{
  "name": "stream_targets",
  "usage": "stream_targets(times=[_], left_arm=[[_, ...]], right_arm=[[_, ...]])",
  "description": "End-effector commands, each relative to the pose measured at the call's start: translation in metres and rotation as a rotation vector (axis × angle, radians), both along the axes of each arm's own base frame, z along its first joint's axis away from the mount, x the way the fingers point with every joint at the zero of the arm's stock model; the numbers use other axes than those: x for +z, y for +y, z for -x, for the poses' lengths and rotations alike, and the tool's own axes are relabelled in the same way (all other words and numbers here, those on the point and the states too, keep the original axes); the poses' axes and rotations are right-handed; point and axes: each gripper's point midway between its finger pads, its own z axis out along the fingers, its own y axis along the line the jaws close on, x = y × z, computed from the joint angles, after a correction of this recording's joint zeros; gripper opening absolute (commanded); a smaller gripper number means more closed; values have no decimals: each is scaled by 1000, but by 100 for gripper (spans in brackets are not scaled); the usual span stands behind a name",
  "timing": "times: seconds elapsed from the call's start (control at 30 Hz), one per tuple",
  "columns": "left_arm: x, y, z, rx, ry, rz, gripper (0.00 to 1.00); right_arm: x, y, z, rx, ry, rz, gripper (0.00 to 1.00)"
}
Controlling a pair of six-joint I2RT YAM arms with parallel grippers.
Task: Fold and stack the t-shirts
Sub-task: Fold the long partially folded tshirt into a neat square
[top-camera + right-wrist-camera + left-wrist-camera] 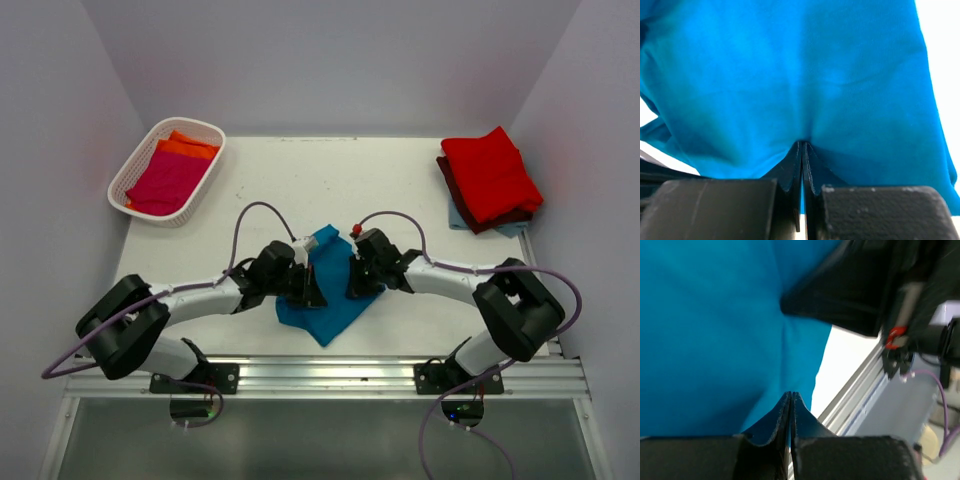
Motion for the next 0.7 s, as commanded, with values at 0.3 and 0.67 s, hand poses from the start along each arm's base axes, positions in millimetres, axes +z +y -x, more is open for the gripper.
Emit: stream_targets(times=[0.3,0.67], left_arm=[[33,20,-152,256,-295,-138,0],[61,62,-149,387,-295,-212,15]], right_arm=[[63,12,-25,35,-147,-47,0],[110,15,-93,11,-338,-24,55]])
